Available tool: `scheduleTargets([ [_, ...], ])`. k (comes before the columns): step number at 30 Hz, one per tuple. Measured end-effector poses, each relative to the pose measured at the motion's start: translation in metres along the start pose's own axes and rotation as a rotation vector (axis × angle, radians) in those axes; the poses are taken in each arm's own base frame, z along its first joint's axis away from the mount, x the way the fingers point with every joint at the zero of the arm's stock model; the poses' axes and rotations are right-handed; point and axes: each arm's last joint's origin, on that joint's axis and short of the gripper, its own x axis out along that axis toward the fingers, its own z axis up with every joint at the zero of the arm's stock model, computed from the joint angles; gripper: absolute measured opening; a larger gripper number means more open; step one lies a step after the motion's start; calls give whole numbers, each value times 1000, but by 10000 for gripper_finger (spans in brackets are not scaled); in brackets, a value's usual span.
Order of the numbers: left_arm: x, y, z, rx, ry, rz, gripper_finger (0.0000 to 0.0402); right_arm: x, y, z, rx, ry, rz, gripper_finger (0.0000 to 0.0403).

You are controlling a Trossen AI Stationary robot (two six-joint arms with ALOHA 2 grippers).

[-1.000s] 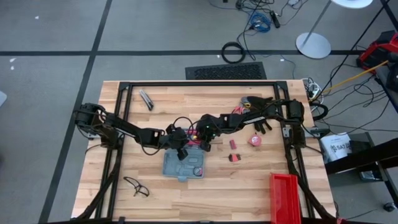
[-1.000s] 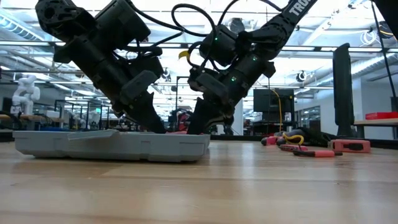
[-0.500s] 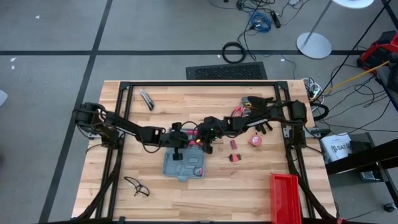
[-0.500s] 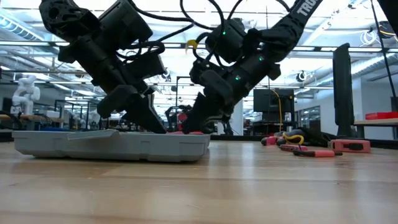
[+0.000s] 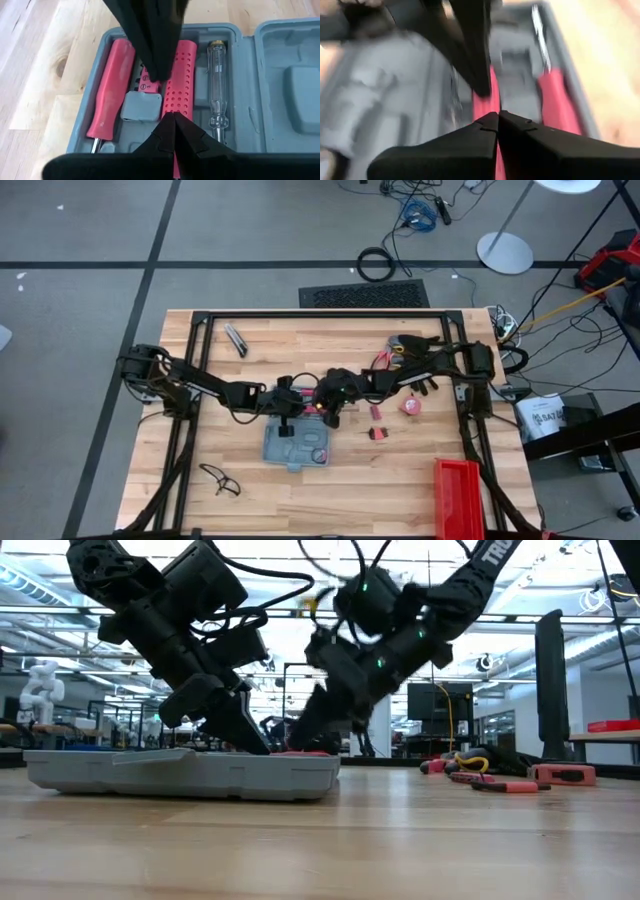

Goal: Prefit tool cases
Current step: Put the top pink terminal block into the gray prefit tool case

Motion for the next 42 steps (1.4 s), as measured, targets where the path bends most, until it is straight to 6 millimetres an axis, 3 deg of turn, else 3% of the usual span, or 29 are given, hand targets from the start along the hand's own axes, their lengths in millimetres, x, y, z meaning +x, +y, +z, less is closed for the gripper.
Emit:
scheduleTargets([
  [6, 0, 0, 0, -1, -2, 0, 1, 10, -4, -13, 28, 58, -44, 0],
  [13, 0, 0, 0, -11, 0, -2, 1, -9, 7, 12, -67, -74, -58, 0],
  [17, 0, 0, 0, -26, 1, -3, 1, 2, 2, -13, -32, 39, -89, 0],
  [21, 0, 0, 0, -26, 1, -4, 1, 5, -4, -22, 24, 59, -89, 0],
  [28, 0, 0, 0, -27, -2, -7, 1, -24, 4, 7, -34, -53, -107, 0],
  [30, 0, 0, 0, -27, -1, -7, 1, -25, 3, 1, -27, -9, -119, 0],
  [32, 0, 0, 0, -27, -2, -7, 1, -17, 0, -17, 1, 67, -129, 0],
  [37, 0, 0, 0, -27, -3, -8, 1, -13, -3, -32, 61, 80, -131, 0],
  [42, 0, 0, 1, -28, -8, -12, 1, -31, 4, -13, 11, -21, -105, 0],
])
